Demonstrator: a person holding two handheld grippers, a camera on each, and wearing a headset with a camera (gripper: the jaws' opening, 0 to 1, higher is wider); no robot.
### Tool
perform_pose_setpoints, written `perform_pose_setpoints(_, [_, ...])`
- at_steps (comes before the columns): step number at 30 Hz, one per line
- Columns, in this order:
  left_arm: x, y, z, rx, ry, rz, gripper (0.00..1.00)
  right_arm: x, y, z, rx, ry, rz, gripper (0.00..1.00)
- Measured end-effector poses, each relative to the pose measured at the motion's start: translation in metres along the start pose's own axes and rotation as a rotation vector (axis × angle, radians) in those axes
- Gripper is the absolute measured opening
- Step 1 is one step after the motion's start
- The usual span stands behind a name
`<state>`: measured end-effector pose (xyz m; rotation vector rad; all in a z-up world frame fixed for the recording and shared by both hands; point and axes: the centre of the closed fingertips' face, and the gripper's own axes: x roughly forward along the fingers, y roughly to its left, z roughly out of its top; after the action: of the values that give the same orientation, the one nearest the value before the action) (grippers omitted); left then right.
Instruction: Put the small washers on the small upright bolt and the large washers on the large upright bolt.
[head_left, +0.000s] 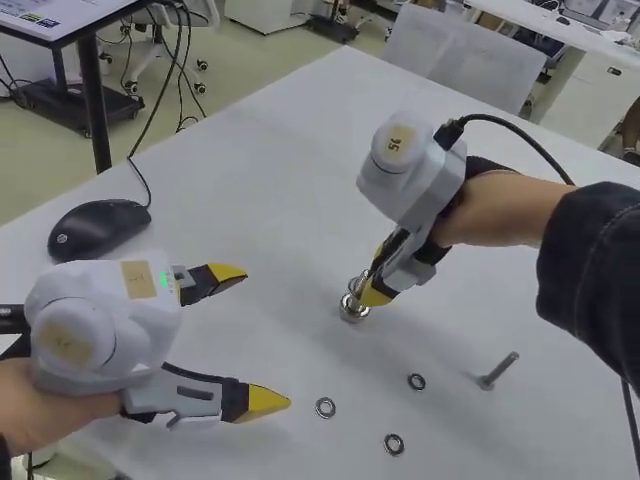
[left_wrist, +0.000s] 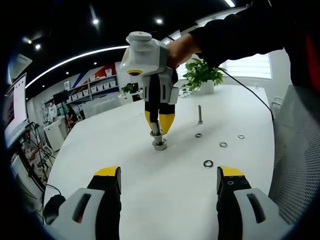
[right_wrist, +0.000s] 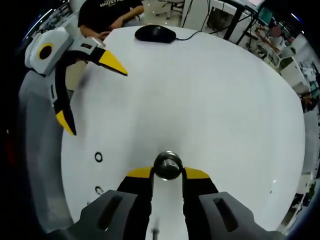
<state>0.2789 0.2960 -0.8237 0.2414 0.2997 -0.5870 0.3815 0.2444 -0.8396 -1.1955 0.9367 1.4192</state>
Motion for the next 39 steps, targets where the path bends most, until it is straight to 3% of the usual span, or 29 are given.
perform_pose_setpoints(17, [0.0, 0.0, -0.004, -0.005, 0.009, -0.002, 0.77, 0.022, -0.002, -0.006, 0.033, -0.001, 0.008, 0.23])
perform_pose_setpoints(39, [0.002, -0.002, -0.005, -0.003, 0.015, -0.012, 0.77, 0.023, -0.003, -0.007, 0.016, -0.002, -0.001, 0.26])
